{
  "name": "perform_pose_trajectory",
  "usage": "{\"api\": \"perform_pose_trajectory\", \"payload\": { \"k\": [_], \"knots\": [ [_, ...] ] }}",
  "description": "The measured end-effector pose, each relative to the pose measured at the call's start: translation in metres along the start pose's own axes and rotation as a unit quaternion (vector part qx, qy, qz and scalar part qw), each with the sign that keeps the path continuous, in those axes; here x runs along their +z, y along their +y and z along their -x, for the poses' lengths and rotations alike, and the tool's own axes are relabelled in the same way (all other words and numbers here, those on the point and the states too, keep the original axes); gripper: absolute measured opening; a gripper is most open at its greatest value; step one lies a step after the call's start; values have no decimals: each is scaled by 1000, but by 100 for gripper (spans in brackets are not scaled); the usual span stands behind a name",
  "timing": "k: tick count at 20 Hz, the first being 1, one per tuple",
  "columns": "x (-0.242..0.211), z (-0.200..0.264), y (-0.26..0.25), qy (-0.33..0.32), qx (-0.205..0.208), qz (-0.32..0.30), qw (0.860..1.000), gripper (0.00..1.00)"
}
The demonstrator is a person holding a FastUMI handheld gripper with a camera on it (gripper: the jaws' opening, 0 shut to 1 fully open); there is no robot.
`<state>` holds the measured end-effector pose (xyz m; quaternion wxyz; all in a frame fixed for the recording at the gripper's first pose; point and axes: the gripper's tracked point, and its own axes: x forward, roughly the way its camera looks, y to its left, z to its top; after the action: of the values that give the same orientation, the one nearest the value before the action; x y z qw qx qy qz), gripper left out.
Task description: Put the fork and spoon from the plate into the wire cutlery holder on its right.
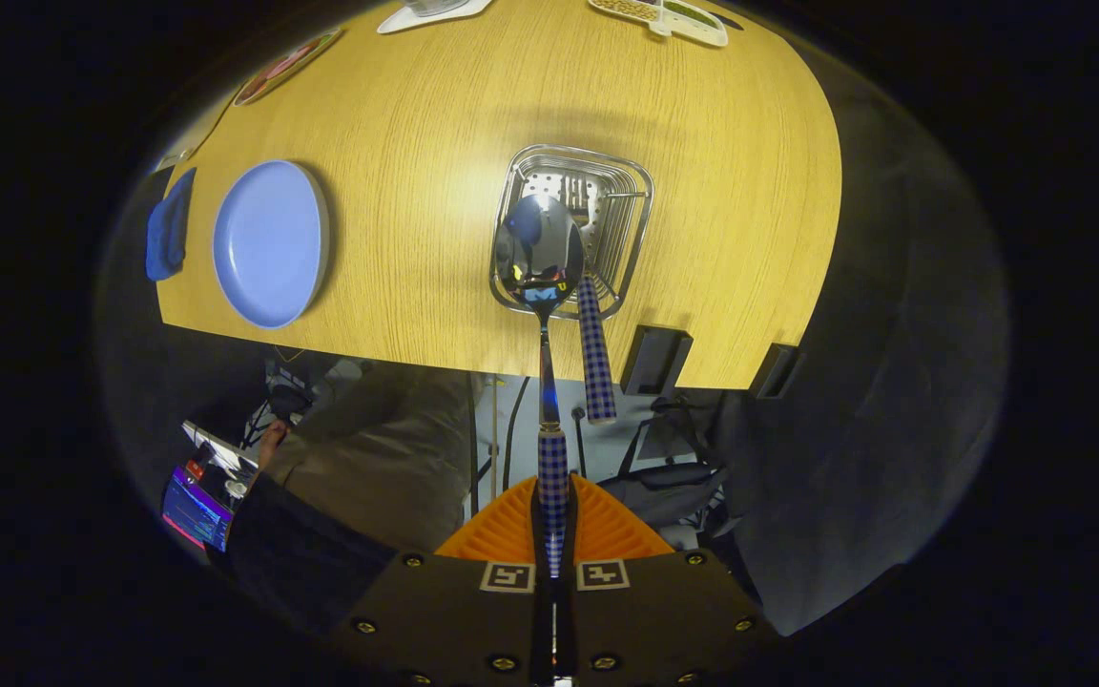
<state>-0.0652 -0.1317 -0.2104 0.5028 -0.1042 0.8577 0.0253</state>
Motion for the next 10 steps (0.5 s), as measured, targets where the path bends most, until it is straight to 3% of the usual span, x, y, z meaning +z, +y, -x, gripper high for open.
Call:
{"api": "perform_pose_trajectory", "payload": {
  "k": [10],
  "knots": [
    [26,-18,-1,35,25,-50,998,2]
  ]
}}
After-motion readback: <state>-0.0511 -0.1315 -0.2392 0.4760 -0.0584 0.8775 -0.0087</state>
